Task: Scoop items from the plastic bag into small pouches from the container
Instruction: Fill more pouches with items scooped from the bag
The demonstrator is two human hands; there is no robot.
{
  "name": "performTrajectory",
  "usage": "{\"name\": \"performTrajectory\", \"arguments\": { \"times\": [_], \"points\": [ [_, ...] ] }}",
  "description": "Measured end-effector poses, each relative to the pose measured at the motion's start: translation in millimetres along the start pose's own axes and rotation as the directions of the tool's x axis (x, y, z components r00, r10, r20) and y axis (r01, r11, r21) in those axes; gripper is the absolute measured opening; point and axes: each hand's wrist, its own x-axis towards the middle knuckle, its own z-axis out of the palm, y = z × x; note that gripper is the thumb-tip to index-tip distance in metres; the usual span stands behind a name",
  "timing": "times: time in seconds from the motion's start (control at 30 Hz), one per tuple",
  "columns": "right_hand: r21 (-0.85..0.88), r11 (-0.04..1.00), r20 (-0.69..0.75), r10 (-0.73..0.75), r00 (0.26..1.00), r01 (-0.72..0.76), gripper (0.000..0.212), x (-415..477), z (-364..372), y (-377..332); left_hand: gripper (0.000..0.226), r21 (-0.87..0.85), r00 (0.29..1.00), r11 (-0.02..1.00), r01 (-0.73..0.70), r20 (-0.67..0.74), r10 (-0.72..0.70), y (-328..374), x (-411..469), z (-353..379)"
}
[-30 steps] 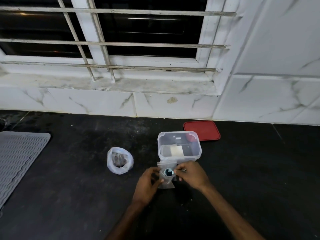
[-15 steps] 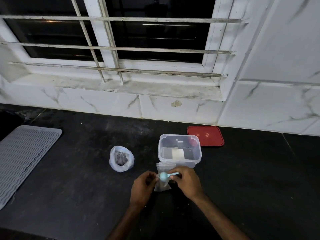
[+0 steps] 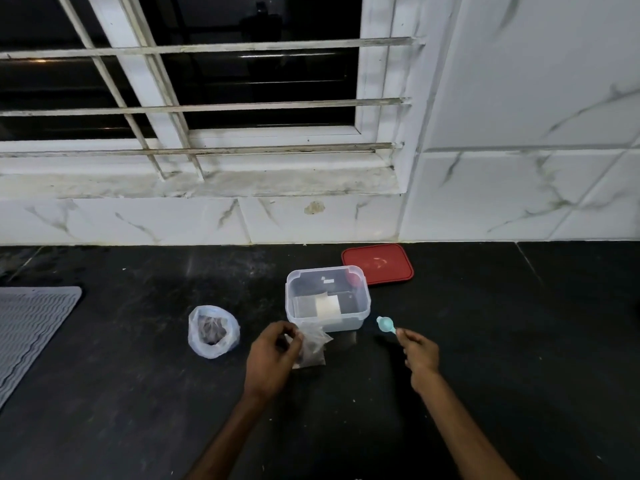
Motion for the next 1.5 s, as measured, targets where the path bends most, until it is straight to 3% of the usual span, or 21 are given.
{"name": "performTrajectory", "arguments": {
  "times": [0.2, 0.27, 0.33, 0.43, 0.5, 0.57, 0.63, 0.7, 0.73, 0.8, 0.97, 1.1, 1.23, 1.37, 1.5],
  "points": [
    [-0.282, 0.954, -0.082, -0.131, 0.988, 0.103, 0.017, 6.0, 8.3, 12.5, 0.008, 0.009, 0.996, 0.996, -0.087, 0.029, 0.086, 16.5, 9.7, 7.5],
    [-0.467, 0.872, -0.077, -0.204, 0.976, 0.145, 0.017, 0.5, 9.5, 14.6, 0.004, -0.014, 0.994, 0.995, -0.102, 0.03, 0.103, 19.3, 10.7, 6.1],
    [-0.622, 0.758, -0.075, -0.306, 0.949, 0.195, 0.018, -1.4, 10.2, 19.7, 0.015, -0.047, 0.993, 0.992, -0.116, 0.019, 0.117, 21.1, 11.9, 1.2],
    [-0.732, 0.658, -0.096, -0.353, 0.931, 0.175, 0.031, -6.9, 8.4, 22.5, 0.017, -0.112, 0.994, 0.988, -0.11, 0.005, 0.111, 21.9, 15.5, -5.7],
    [-0.712, 0.676, -0.13, -0.395, 0.909, 0.192, 0.039, -16.1, 7.4, 16.2, 0.006, -0.13, 0.995, 0.987, -0.095, -0.003, 0.096, 23.1, 19.2, -10.5],
    [-0.621, 0.676, -0.067, -0.551, 0.832, 0.397, 0.035, -28.3, 10.5, 6.4, 0.006, -0.147, 0.996, 0.985, -0.091, -0.01, 0.09, 24.9, 22.9, -14.3],
    [-0.426, 0.607, 0.118, -0.698, 0.706, 0.671, 0.02, -45.9, 23.8, -9.4, 0.005, -0.176, 0.996, 0.981, -0.084, -0.011, 0.083, 23.8, 27.0, -18.5],
    [-0.216, 0.547, 0.316, -0.745, 0.588, 0.809, 0.012, -66.0, 44.0, -26.2, 0.005, -0.206, 0.997, 0.975, -0.08, -0.011, 0.08, 21.5, 29.6, -21.0],
    [-0.144, 0.546, 0.386, -0.737, 0.555, 0.825, 0.012, -74.7, 53.1, -34.1, 0.006, -0.214, 0.997, 0.974, -0.075, -0.016, 0.074, 21.2, 29.9, -21.0],
    [-0.095, 0.586, 0.466, -0.688, 0.556, 0.805, 0.013, -85.5, 69.8, -43.5, 0.008, -0.246, 0.998, 0.967, -0.061, -0.018, 0.059, 20.8, 30.1, -22.6],
    [-0.121, 0.584, 0.466, -0.681, 0.565, 0.803, 0.005, -85.4, 92.2, -47.6, 0.008, -0.319, 0.998, 0.946, -0.057, -0.048, 0.044, 18.3, 36.4, -34.8],
    [-0.141, 0.504, 0.497, -0.709, 0.501, 0.852, 0.003, -88.9, 100.7, -57.2, 0.006, -0.341, 0.996, 0.937, -0.081, -0.063, 0.063, 16.7, 40.6, -39.9],
    [-0.136, 0.488, 0.524, -0.703, 0.481, 0.862, 0.003, -86.4, 100.4, -72.5, 0.007, -0.271, 0.991, 0.956, -0.11, -0.104, 0.085, 14.6, 51.2, -44.8],
    [-0.159, 0.325, 0.62, -0.702, 0.35, 0.932, 0.004, -86.7, 93.6, -91.7, 0.01, -0.114, 0.986, 0.985, -0.128, -0.118, 0.115, 13.6, 55.9, -48.3],
    [-0.207, 0.271, 0.678, -0.653, 0.338, 0.94, 0.007, -85.8, 89.5, -100.0, 0.013, -0.228, 0.991, 0.968, -0.108, -0.098, 0.087, 15.3, 55.8, -40.2]
  ]
}}
